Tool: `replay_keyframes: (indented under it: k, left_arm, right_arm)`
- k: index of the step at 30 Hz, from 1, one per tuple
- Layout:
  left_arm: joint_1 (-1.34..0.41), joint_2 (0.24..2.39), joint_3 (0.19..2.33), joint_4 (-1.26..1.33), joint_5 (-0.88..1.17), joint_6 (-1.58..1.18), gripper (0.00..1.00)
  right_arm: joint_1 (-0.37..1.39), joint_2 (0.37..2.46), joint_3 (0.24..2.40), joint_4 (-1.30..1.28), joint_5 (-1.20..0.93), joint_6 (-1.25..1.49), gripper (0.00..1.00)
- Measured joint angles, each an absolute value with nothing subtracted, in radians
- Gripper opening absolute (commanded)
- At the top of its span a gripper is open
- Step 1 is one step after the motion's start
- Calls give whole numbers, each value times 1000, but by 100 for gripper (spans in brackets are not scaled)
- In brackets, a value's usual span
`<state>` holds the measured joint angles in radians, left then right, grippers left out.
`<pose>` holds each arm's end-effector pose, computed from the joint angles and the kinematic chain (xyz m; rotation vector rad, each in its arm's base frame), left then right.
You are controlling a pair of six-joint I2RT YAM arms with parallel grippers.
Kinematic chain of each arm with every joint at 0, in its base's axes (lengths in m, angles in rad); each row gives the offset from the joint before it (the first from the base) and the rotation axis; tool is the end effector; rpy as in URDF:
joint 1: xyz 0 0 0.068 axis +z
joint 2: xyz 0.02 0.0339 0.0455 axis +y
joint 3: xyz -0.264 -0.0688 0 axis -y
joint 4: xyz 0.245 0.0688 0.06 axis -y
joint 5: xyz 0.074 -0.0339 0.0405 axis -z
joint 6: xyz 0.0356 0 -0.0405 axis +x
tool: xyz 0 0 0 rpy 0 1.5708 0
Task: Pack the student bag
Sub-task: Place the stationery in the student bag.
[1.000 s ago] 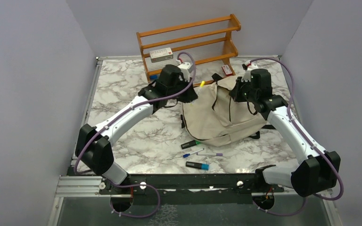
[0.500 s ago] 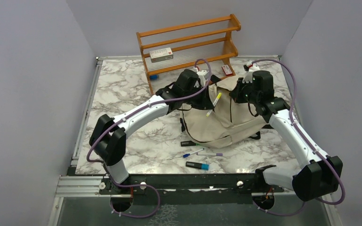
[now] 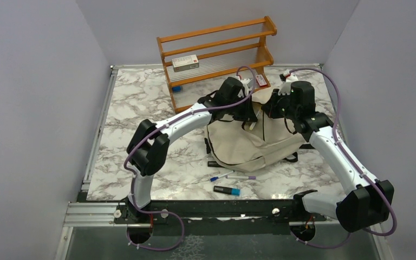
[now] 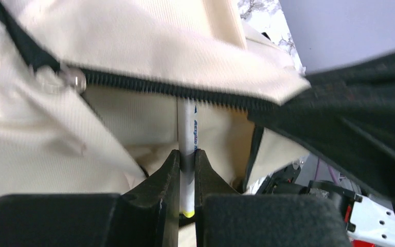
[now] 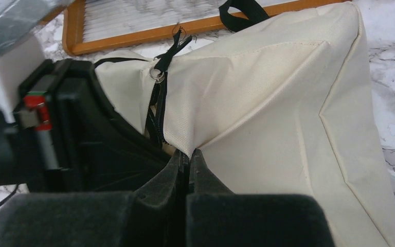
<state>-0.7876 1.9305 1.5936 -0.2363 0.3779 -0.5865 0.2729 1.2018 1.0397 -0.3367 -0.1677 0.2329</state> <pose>0.3110 -0.3310 0.2782 0.4770 2.3017 -1.1534 0.2604 0.0790 0.3272 -0.1465 2.0926 0.4819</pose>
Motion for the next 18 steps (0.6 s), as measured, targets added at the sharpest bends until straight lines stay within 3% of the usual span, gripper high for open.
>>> replay_keyframes:
  k: [8,13,18]
  left_arm:
    - [-787,2068,1762,-206,378,-619,1]
    - [-786,2119,1819,-168,400,-647,38]
    - [-778,2100,1761,-112,401,-637,53]
  right_arm:
    - [268,1202,1039,-310,-174,255,1]
    - [263,1202,1039,-296,-170,276,1]
    - [263,1203,1038,-287,-148,314,1]
